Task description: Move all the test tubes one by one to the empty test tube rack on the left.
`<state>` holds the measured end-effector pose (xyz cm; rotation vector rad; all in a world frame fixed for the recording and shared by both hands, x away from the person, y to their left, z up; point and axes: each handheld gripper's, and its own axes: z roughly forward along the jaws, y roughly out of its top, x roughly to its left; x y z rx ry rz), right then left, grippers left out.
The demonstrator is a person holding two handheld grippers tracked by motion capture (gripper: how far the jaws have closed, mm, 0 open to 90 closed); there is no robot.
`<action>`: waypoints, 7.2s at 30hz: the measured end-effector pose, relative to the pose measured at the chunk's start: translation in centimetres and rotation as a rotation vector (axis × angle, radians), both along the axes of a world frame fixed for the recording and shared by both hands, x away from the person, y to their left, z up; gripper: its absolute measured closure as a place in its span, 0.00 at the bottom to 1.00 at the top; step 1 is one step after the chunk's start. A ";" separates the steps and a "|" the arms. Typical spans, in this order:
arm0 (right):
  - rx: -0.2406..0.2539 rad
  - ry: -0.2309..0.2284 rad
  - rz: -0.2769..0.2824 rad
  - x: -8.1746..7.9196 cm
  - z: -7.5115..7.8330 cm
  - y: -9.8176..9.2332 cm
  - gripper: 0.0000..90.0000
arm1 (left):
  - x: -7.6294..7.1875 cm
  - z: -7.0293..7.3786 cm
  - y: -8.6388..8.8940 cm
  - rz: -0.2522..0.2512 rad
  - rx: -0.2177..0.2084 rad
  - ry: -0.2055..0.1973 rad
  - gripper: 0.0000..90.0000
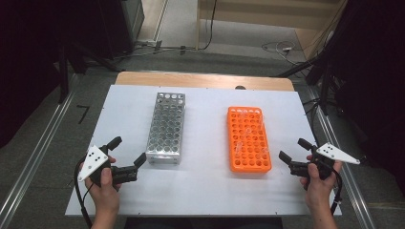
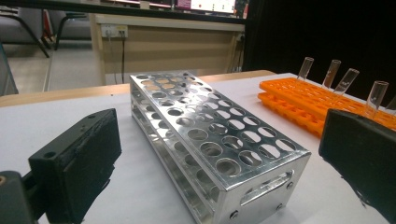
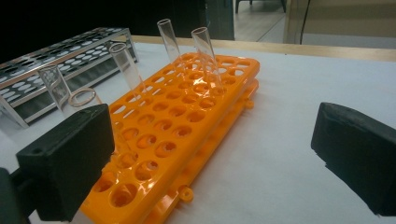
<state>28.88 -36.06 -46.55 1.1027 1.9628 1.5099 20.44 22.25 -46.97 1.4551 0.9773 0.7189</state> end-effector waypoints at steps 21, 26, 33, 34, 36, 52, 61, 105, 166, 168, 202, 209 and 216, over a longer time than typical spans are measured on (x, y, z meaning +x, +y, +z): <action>-0.023 0.055 0.156 -0.8 1.5 3.2 0.19 | -0.1 0.3 -1.1 -0.044 0.022 0.038 0.00; -0.064 0.106 0.185 -0.6 0.7 4.4 0.31 | -0.2 0.4 -1.6 -0.048 0.032 0.038 0.00; -0.095 0.163 0.192 -0.1 -0.5 5.5 0.54 | -0.4 0.5 -1.9 -0.063 0.038 0.039 0.00; -0.105 0.173 0.183 0.0 -0.6 5.7 0.57 | -0.4 0.5 -2.0 -0.065 0.038 0.040 0.00; -0.110 0.184 0.174 0.1 -1.0 5.8 0.62 | -0.4 0.5 -2.1 -0.067 0.037 0.041 0.00; -0.156 0.129 0.141 0.1 -1.8 6.9 0.80 | -0.4 0.5 -2.9 -0.098 0.045 0.048 0.00; -0.160 0.119 0.125 0.0 -1.9 7.1 0.82 | -0.4 0.5 -3.4 -0.117 0.046 0.051 0.00; -0.181 0.040 0.401 -5.6 1.9 15.3 0.82 | -1.5 3.0 -12.3 -0.277 0.073 0.172 0.21; -0.126 0.036 0.420 -6.3 1.7 15.3 0.34 | 0.4 4.5 -14.8 -0.353 0.059 0.215 0.84; -0.124 0.033 0.404 -5.9 1.9 14.0 0.31 | 0.7 4.8 -14.6 -0.347 0.062 0.204 0.84; -0.036 0.079 0.246 -4.5 1.2 3.5 0.00 | 11.3 8.7 -8.5 -0.149 0.085 0.170 0.84; -0.055 0.086 0.218 -4.3 0.9 3.2 0.00 | 14.4 8.6 -8.6 -0.119 0.077 0.193 0.84; -0.052 0.078 0.208 -4.2 0.8 2.9 0.00 | 17.3 8.5 -8.4 -0.083 0.052 0.204 0.84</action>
